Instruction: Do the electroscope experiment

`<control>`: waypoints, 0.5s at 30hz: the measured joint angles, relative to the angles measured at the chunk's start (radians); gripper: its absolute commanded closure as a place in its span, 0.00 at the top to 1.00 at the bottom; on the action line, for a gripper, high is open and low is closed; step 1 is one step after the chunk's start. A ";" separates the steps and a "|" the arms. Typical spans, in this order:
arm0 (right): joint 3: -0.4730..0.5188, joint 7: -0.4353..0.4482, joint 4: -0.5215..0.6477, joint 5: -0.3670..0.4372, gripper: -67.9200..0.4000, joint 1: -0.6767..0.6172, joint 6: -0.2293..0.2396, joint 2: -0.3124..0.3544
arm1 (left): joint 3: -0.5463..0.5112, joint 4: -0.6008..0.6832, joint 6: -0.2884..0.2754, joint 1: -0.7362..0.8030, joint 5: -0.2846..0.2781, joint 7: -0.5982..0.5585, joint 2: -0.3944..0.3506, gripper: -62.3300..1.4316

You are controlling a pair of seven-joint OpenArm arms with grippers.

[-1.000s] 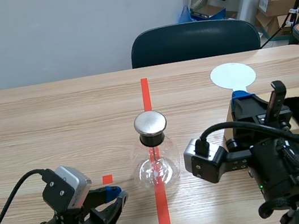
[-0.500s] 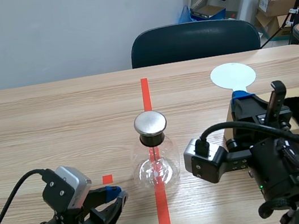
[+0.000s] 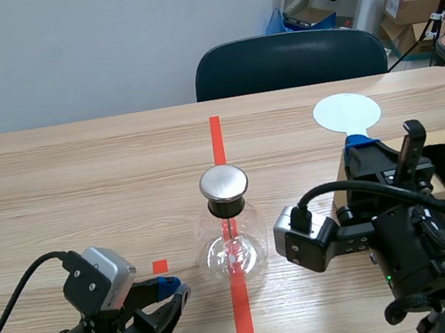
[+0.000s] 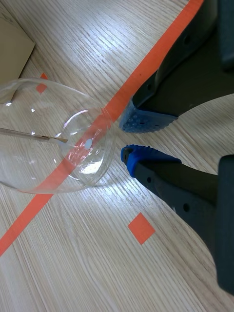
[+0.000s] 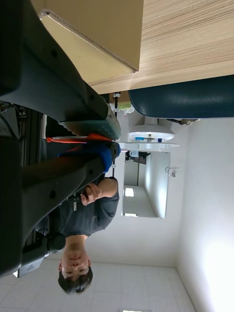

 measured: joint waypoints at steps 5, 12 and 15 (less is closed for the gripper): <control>0.000 -0.026 0.000 0.000 0.02 0.000 0.000 0.000 | 0.000 0.000 0.000 0.000 0.000 0.000 0.000 0.21; 0.000 -0.024 0.000 0.035 0.02 0.000 -0.003 0.000 | 0.000 0.000 0.000 0.000 0.000 0.000 0.000 0.21; 0.001 0.017 0.000 0.074 0.02 -0.001 -0.046 0.000 | 0.000 0.000 0.000 0.000 0.000 0.000 0.000 0.25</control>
